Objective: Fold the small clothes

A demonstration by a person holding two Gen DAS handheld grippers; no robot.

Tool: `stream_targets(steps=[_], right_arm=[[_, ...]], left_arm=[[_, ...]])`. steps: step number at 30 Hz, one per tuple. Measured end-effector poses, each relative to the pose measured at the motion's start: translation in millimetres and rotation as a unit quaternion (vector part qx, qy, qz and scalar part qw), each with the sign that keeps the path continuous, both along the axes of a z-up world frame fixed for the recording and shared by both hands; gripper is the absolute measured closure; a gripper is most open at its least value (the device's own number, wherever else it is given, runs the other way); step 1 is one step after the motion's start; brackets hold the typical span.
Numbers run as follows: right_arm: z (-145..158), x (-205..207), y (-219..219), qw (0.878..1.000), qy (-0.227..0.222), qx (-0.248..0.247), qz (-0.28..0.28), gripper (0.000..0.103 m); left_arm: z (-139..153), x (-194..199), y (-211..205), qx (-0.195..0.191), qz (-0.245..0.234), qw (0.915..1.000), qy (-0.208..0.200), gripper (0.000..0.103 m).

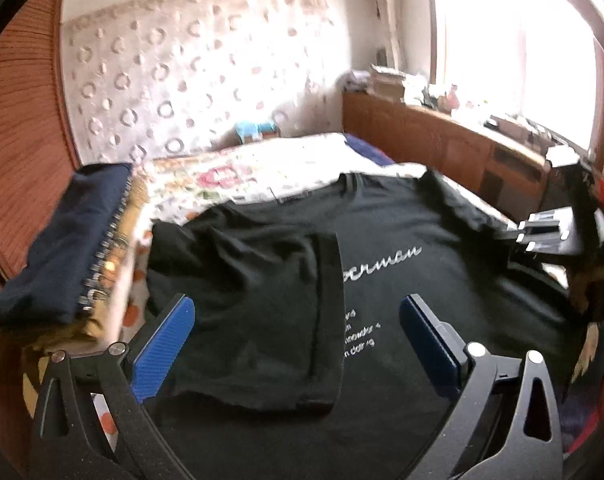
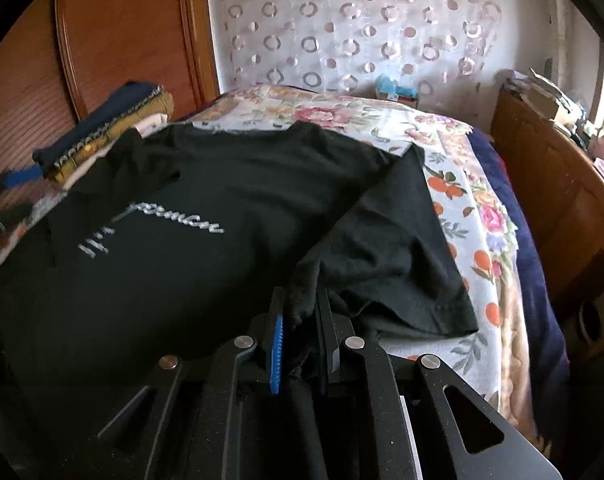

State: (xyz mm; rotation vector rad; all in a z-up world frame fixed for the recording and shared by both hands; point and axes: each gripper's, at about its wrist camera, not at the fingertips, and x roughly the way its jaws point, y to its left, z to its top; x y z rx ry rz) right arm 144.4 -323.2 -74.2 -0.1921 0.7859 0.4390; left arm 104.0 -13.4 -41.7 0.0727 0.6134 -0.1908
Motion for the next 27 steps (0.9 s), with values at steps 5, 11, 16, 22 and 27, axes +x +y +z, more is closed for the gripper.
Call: stream_targets(steps=[5,11,16,22,27], right_arm=[[-2,1,8,1.0,-0.001,-0.007,-0.006,0.081],[20,-9,6,1.0,-0.027,0.015,-0.002,0.059],[37,-18,-9,0.998,-0.062,0.009,-0.011,0.057],[22,15,-43,0.996,-0.042,-0.01,-0.078,0.058],[-7,45,-63,0.993,0.02,0.008,-0.117,0.058]], left_arm=[[7,-11,-2,-0.002,-0.001,0.9999,-0.01,0.0],[9,-18,-6,-0.003,-0.004,1.0,-0.004,0.0],[9,-25,-6,-0.013,-0.005,0.9999,-0.008,0.0],[5,-30,-8,-0.019,-0.006,0.9998,-0.003,0.0],[1,-33,-11,-0.018,-0.008,0.9998,0.002,0.0]])
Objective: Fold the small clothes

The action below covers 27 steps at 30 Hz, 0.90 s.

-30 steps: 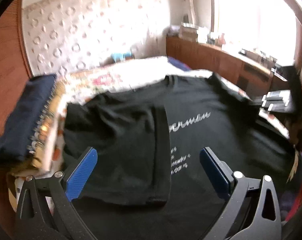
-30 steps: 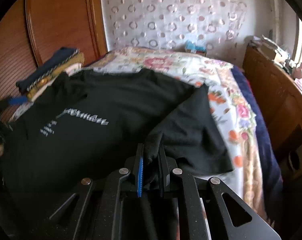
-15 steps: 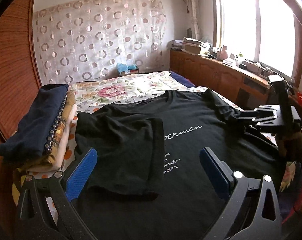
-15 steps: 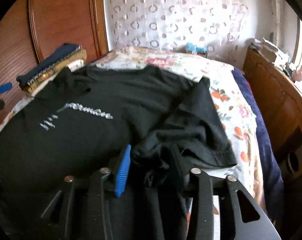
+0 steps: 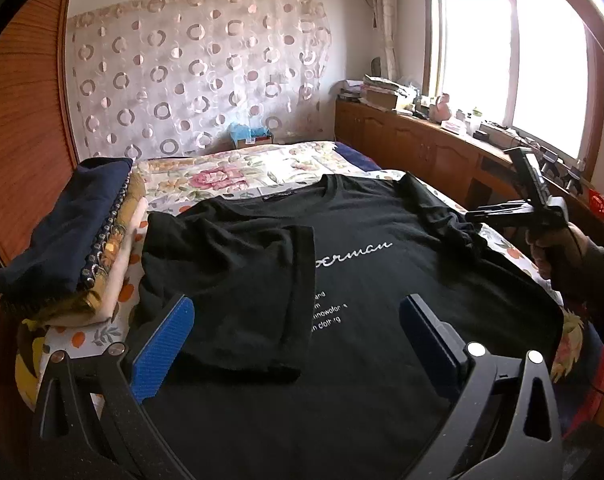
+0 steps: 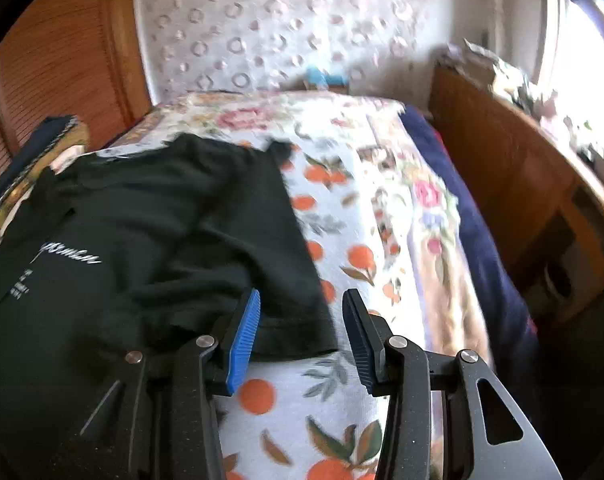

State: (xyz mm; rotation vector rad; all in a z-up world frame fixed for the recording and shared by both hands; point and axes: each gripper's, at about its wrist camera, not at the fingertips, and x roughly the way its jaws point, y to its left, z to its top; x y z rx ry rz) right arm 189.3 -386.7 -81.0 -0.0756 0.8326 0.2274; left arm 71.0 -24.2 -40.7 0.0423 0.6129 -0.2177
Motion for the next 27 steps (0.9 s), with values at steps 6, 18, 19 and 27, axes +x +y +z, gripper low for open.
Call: stream_targets(steps=[6,18,19,27], right_arm=[[-5,1,8,1.0,0.011,-0.004,0.029,0.084],[59,0,105,0.986,-0.028,0.015,0.163,0.099],[62,1,118,0.985,-0.029,0.013,0.172,0.099],[62,12,169,0.981,-0.039,-0.017,0.187,0.068]], left_arm=[[-2,-2,-1,-0.002,-0.003,1.0,0.002,0.0],[-2,-3,5,0.001,0.016,0.9999,0.002,0.0],[-1,-4,6,0.0,0.015,0.9999,0.001,0.0],[2,-7,11,-0.003,0.015,0.9999,0.0,0.0]])
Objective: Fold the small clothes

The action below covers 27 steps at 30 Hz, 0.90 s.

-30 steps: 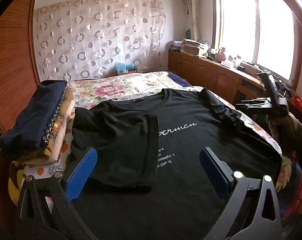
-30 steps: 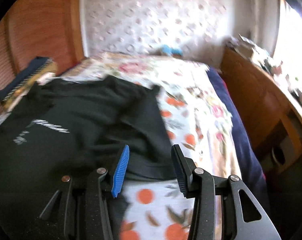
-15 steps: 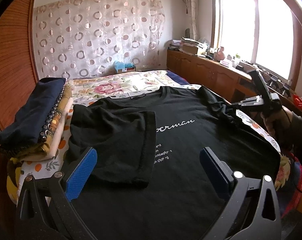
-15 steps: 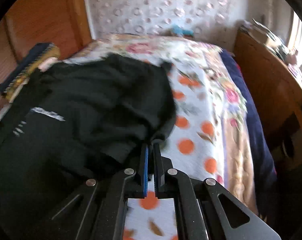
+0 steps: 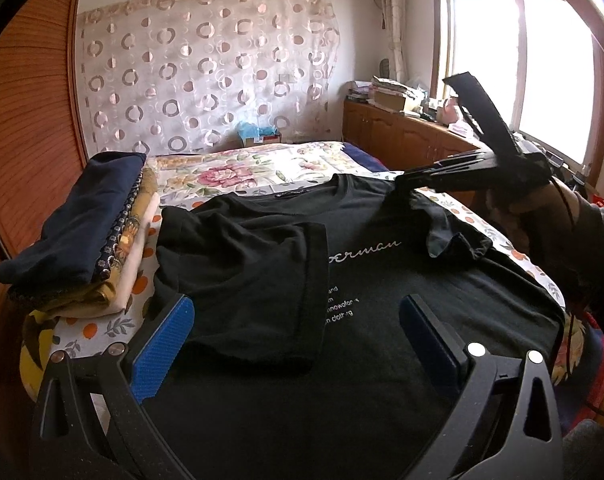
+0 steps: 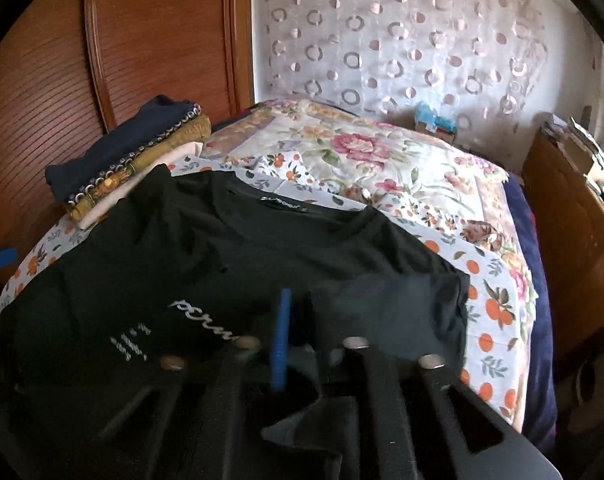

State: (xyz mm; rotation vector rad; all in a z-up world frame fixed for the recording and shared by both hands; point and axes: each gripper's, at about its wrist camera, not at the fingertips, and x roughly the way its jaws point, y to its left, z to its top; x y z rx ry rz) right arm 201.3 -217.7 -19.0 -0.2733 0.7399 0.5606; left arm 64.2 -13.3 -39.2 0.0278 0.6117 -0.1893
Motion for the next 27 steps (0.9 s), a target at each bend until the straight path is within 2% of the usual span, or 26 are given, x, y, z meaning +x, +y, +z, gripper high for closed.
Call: stream_targets(steps=[3,9,14,18,24,27], right_arm=[[1,-11,-3,1.0,-0.006,0.003,0.007,0.061],[-8,-38,-30,1.0,0.006,-0.007,-0.021,0.061],[-35,-49,-36,0.998,0.037,-0.037,-0.034,0.061],[-55,-56,-31,0.997,0.055,-0.044,-0.023,0.061],[-58,-61,-38,0.998,0.043,-0.02,-0.029,0.061],[-60,-63,-41,0.999,0.039,-0.014,-0.031,0.061]], left_arm=[[0,-1,0,-0.002,-0.001,1.0,-0.001,0.0],[0,-2,2,-0.005,0.001,1.0,-0.005,0.0],[-2,0,4,-0.005,0.003,1.0,-0.003,0.0],[-3,3,8,-0.004,0.008,1.0,0.0,0.0],[-6,25,18,0.02,0.013,0.9996,0.016,0.0],[-6,40,26,0.019,0.009,0.9994,0.029,0.0]])
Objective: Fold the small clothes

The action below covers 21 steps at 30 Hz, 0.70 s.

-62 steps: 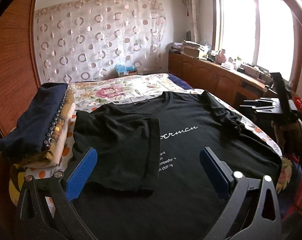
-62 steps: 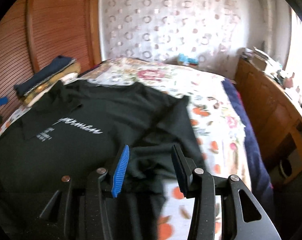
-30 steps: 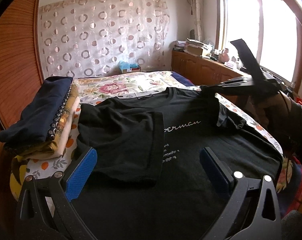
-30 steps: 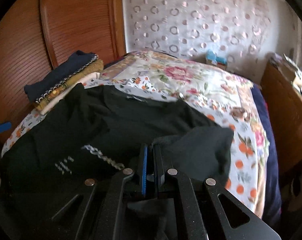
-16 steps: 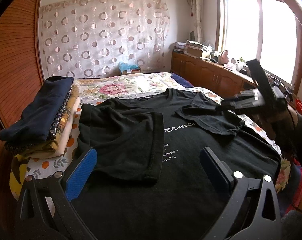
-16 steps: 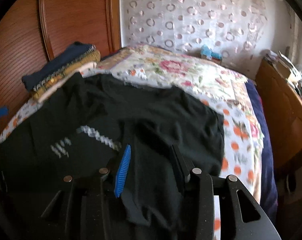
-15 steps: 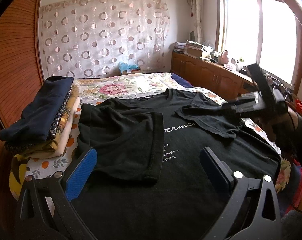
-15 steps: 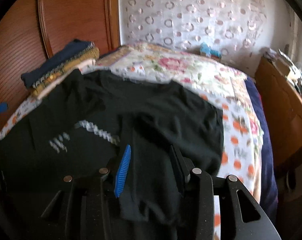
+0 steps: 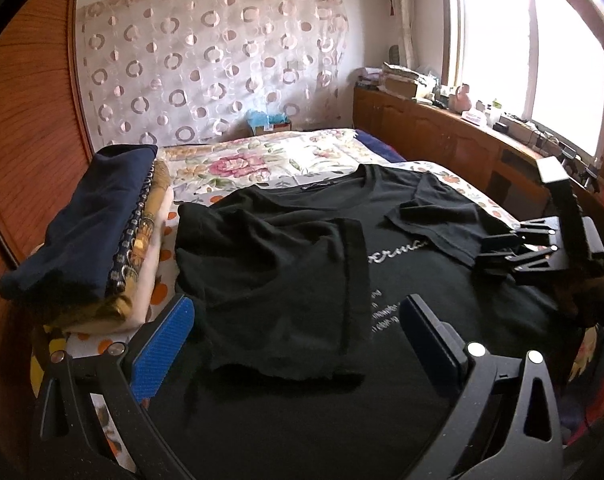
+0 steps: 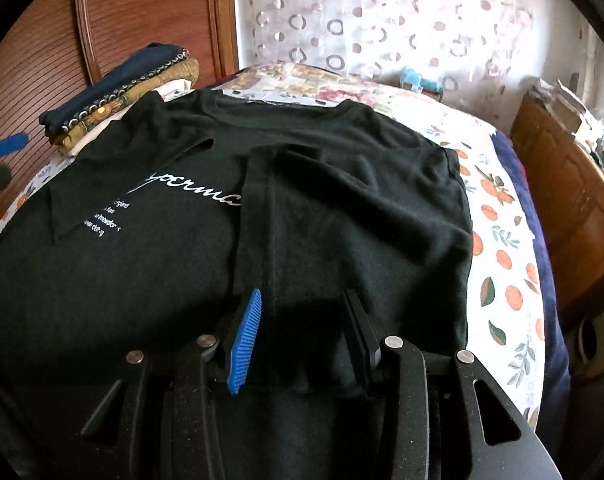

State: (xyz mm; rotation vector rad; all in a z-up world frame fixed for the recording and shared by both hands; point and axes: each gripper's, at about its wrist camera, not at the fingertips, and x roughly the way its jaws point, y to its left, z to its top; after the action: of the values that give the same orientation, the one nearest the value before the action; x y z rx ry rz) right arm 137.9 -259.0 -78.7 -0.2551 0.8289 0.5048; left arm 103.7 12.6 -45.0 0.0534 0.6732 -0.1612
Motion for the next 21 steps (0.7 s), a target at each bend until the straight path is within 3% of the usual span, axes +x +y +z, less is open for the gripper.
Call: stream_targets(steps=[3,9,11,14,21], right_arm=[[-2,2,-1,1.0,0.01,-0.002,0.001,0.061],[10,20,-7,1.0,-0.02,-0.008,0.0,0.06],[10,31,-8,0.999,-0.03,-0.029,-0.001,0.06],[8,51,-11,0.999,-0.034,-0.035,-0.001,0.06],[-7,91,-12,1.0,-0.014,-0.022,0.0,0.06]], left_arm=[[1,19,9,0.0,-0.005,0.9998,0.019,0.0],[7,65,23,0.02,-0.006,0.9989,0.043,0.004],[7,82,28,0.017,-0.008,0.9983,0.055,0.019],[5,116,35,0.021,0.001,0.9967,0.079,0.032],[-12,176,42,0.048,0.019,0.9913,0.121,0.05]])
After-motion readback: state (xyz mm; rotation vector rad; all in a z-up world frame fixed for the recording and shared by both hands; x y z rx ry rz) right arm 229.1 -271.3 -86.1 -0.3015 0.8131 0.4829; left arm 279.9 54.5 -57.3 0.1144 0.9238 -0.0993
